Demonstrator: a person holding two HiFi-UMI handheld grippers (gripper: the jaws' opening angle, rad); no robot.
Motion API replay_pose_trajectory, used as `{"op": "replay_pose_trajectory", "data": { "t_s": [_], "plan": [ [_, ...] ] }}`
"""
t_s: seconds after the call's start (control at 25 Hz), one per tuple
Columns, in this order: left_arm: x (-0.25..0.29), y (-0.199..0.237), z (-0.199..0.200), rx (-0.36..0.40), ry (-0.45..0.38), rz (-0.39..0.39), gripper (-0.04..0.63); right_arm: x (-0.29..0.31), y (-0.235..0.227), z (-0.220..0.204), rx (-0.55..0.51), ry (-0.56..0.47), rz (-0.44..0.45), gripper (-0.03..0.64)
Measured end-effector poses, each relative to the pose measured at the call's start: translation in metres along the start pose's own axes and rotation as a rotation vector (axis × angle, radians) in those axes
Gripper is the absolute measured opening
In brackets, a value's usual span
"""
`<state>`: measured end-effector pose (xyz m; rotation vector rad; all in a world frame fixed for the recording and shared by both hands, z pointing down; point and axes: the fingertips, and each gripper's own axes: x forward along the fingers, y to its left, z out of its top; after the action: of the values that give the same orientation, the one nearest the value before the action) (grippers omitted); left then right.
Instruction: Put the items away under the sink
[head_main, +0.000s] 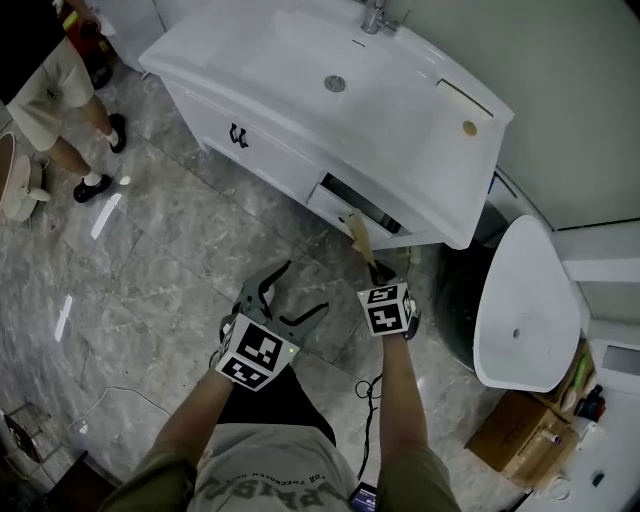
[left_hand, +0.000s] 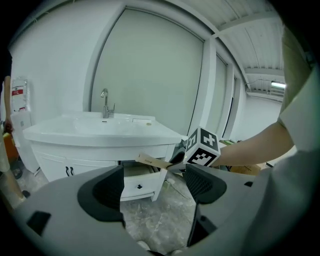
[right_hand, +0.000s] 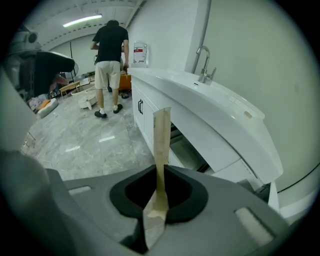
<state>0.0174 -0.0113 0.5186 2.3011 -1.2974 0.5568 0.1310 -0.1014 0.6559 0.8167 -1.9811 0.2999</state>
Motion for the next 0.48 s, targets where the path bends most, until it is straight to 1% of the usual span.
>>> {"op": "replay_pose_trajectory", "data": {
  "t_s": [0.12, 0.2, 0.32, 0.48],
  "plan": [
    [0.031, 0.025, -0.019, 0.004, -0.012, -0.006, 0.371, 0.044, -0.008, 0.0, -0.034, -0.009, -0.053, 0.04],
    [0.051, 0.039, -0.031, -0.007, -0.032, -0.015, 0.371, 0.071, -0.015, -0.004, -0.039, -0.015, -0.088, 0.04],
    [0.077, 0.057, -0.051, -0.024, -0.036, -0.029, 0.371, 0.105, -0.024, -0.007, -0.043, -0.028, -0.126, 0.04],
    [0.105, 0.076, -0.066, -0.018, -0.049, -0.04, 0.371, 0.142, -0.036, -0.006, -0.067, -0.04, -0.163, 0.04]
  ]
}}
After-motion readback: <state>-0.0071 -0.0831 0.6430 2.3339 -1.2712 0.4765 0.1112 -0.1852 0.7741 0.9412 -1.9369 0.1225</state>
